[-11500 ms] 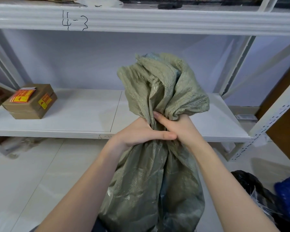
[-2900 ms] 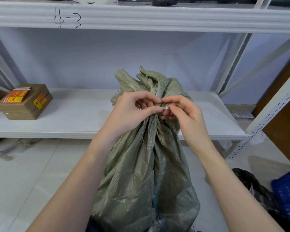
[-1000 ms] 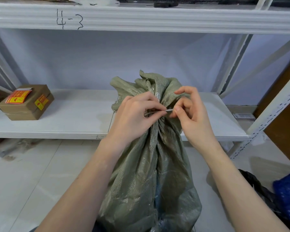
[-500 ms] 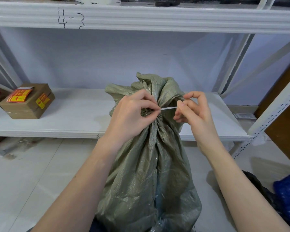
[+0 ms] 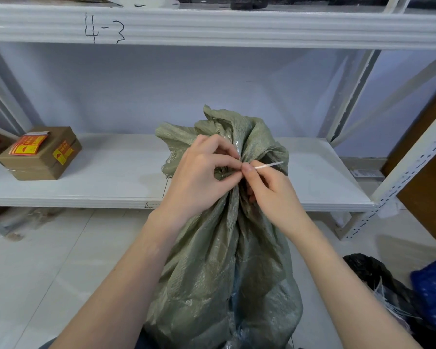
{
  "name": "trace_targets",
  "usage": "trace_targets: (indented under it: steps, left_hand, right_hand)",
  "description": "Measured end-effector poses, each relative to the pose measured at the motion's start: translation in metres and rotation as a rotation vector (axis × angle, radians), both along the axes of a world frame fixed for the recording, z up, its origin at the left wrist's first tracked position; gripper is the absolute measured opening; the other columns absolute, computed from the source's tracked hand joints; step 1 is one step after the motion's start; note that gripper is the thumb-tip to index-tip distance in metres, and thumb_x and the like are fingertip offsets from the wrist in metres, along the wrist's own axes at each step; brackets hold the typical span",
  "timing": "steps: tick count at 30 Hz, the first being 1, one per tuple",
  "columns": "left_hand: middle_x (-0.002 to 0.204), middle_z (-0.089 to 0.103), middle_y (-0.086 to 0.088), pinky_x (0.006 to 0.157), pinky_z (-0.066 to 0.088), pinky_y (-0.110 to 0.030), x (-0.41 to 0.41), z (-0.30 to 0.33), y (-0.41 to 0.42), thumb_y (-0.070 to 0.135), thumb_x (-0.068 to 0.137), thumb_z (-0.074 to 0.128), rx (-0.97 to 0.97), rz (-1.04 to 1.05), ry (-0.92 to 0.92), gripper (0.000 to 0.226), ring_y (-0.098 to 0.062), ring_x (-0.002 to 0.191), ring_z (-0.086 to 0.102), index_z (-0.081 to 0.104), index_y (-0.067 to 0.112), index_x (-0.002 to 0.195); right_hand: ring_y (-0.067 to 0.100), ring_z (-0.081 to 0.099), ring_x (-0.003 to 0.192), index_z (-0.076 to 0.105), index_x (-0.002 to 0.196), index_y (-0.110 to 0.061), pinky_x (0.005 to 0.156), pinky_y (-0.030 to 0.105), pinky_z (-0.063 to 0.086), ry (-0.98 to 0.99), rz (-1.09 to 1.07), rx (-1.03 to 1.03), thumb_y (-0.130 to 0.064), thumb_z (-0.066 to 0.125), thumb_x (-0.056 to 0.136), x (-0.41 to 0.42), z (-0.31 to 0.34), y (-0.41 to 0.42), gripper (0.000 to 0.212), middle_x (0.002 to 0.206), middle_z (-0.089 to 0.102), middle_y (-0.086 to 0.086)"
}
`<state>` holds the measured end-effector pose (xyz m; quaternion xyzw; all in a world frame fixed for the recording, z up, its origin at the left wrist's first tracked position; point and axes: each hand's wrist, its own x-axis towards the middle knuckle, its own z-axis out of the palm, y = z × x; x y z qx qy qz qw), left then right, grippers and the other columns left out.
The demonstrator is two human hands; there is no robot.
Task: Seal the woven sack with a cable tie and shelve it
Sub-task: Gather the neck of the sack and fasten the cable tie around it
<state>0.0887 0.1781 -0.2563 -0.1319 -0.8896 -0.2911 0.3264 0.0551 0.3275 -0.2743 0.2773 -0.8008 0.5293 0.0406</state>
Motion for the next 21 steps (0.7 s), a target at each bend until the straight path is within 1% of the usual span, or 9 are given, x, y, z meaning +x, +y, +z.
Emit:
trace_targets:
  steps: [2,4,6,8,10,12,14,16,21]
  left_hand:
    - [0.094,0.059,0.012,0.082,0.042,-0.03,0.0,-0.001,-0.001,0.032,0.079,0.067,-0.01,-0.003,-0.011,0.011,-0.01,0.093,0.045,0.075,0.025,0.083]
    - [0.095,0.059,0.012,0.082,0.042,-0.031,-0.001,-0.002,-0.001,0.031,0.08,0.069,-0.003,-0.002,-0.016,0.009,-0.011,0.092,0.045,0.074,0.027,0.086]
    - [0.094,0.059,0.011,0.078,0.043,-0.031,-0.001,-0.003,-0.002,0.03,0.08,0.069,0.007,-0.005,-0.015,0.009,-0.011,0.09,0.044,0.073,0.027,0.087]
    - [0.094,0.059,0.011,0.078,0.043,-0.032,-0.002,-0.003,-0.002,0.031,0.08,0.069,0.008,-0.007,-0.01,0.008,-0.009,0.089,0.042,0.073,0.026,0.084]
    - [0.094,0.059,0.012,0.079,0.044,-0.036,-0.002,-0.003,-0.003,0.032,0.08,0.068,0.005,-0.004,-0.01,0.009,-0.007,0.089,0.041,0.073,0.024,0.082]
    - [0.094,0.059,0.013,0.079,0.045,-0.042,-0.002,-0.003,-0.003,0.033,0.079,0.067,-0.005,0.004,-0.008,0.01,-0.007,0.09,0.042,0.072,0.024,0.081]
    - [0.095,0.058,0.014,0.078,0.046,-0.045,-0.002,-0.003,-0.003,0.033,0.078,0.067,-0.011,0.01,-0.006,0.009,-0.008,0.09,0.043,0.071,0.025,0.079]
    - [0.095,0.058,0.014,0.079,0.046,-0.046,-0.002,-0.002,-0.002,0.031,0.078,0.068,-0.016,0.012,0.001,0.008,-0.008,0.091,0.043,0.071,0.024,0.079]
    - [0.096,0.059,0.013,0.081,0.044,-0.048,-0.002,-0.002,-0.003,0.031,0.076,0.07,-0.027,0.018,0.004,0.006,-0.012,0.094,0.046,0.071,0.025,0.077]
  right_hand:
    - [0.028,0.052,0.064,0.048,0.068,-0.014,0.066,0.049,0.046,0.035,-0.004,0.026,-0.035,0.039,0.096,-0.001,0.0,0.001,0.036,0.06,0.05,-0.001]
    - [0.027,0.053,0.064,0.051,0.07,-0.008,0.065,0.05,0.046,0.065,-0.014,0.045,-0.033,0.039,0.097,-0.001,0.0,0.001,0.038,0.063,0.053,0.004]
    - [0.027,0.051,0.063,0.05,0.071,-0.004,0.064,0.046,0.043,0.099,-0.036,0.065,-0.029,0.039,0.098,0.0,-0.001,0.001,0.039,0.065,0.052,0.01]
    - [0.022,0.048,0.062,0.048,0.068,-0.007,0.06,0.039,0.037,0.15,-0.067,0.091,-0.026,0.039,0.099,0.002,-0.001,-0.001,0.037,0.062,0.047,0.002]
    - [0.016,0.046,0.061,0.045,0.066,-0.014,0.058,0.031,0.032,0.214,-0.111,0.105,-0.023,0.04,0.098,0.004,-0.002,-0.003,0.034,0.062,0.043,-0.004]
    - [0.015,0.048,0.065,0.052,0.068,-0.014,0.06,0.031,0.036,0.268,-0.172,0.09,-0.022,0.045,0.096,0.003,-0.003,-0.005,0.03,0.067,0.048,-0.004]
    - [0.019,0.054,0.069,0.063,0.073,-0.01,0.064,0.035,0.042,0.303,-0.233,0.063,-0.022,0.051,0.093,0.002,-0.003,-0.006,0.026,0.073,0.058,0.002]
    - [0.02,0.059,0.071,0.068,0.074,-0.01,0.067,0.038,0.045,0.322,-0.278,0.04,-0.021,0.054,0.091,0.002,-0.002,-0.007,0.024,0.074,0.065,0.004]
    - [0.017,0.066,0.077,0.075,0.08,-0.012,0.073,0.033,0.045,0.284,-0.362,-0.014,-0.017,0.058,0.088,0.008,0.002,-0.009,0.019,0.082,0.076,0.0]
